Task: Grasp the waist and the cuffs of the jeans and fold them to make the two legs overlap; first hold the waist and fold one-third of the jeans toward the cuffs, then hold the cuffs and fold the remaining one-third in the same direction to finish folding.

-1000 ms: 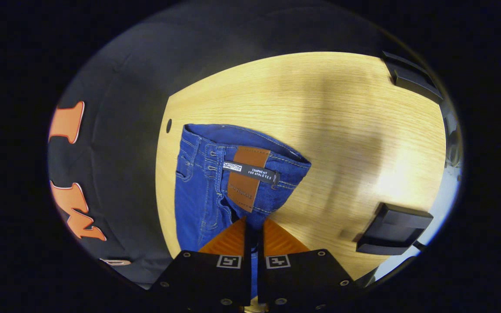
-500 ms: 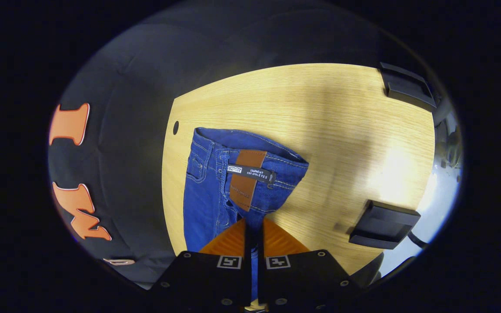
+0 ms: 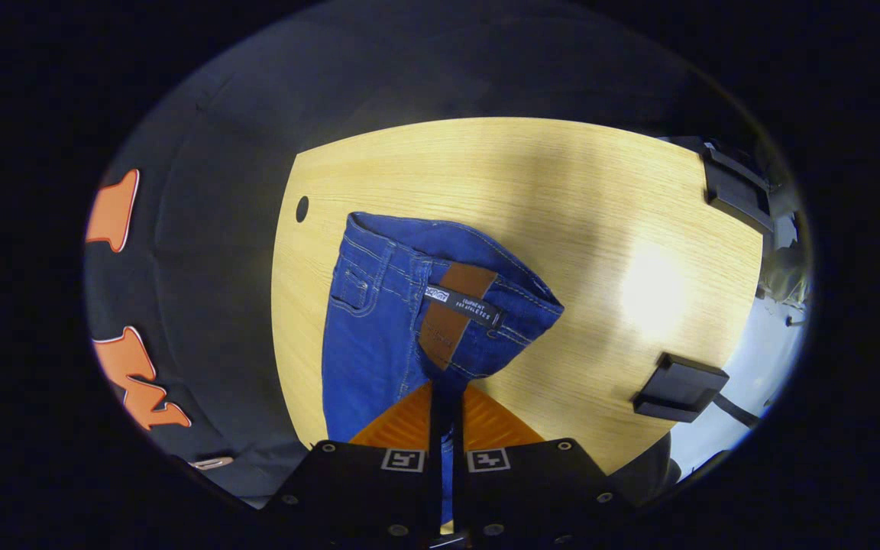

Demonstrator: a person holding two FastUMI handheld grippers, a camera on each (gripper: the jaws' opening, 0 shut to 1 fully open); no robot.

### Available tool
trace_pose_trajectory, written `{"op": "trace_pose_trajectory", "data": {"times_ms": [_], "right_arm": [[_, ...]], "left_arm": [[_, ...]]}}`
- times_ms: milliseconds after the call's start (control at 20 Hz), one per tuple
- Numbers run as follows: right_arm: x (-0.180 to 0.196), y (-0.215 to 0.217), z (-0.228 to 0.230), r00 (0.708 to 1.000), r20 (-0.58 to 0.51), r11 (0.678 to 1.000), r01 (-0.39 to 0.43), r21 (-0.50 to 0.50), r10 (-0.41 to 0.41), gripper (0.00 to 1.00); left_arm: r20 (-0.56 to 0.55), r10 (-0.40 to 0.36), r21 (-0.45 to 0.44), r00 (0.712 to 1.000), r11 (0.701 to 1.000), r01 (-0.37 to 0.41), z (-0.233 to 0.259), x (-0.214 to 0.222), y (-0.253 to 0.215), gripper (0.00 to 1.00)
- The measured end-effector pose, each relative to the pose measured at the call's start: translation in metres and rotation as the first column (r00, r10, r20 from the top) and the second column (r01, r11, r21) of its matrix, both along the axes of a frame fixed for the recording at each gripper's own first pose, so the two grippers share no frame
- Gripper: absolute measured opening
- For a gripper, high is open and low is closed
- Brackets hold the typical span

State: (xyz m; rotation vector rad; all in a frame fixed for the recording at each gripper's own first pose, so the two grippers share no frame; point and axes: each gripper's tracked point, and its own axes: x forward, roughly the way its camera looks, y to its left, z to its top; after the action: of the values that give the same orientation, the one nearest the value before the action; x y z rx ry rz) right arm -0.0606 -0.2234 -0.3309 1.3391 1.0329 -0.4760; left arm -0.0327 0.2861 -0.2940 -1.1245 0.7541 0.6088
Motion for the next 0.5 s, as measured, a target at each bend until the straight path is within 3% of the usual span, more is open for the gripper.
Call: {"op": "trace_pose_trajectory", "data": {"times_ms": [250,500], "right_arm": [[0.025,0.005,0.012,0.997,-0.045,0.998,0.063,0.011,-0.063,0.06],[0.054,0.005,0.020,0.987,-0.082,0.991,0.135,-0.020,-0.136,0.06]], "left_arm": [[-0.091,-0.005,-0.058,0.996,0.998,0.000,-0.021,0.038,0.014,0.01],[-0.169,0.033,-0.124,0.985,0.991,-0.055,-0.032,0.073,0.014,0.01]]}}
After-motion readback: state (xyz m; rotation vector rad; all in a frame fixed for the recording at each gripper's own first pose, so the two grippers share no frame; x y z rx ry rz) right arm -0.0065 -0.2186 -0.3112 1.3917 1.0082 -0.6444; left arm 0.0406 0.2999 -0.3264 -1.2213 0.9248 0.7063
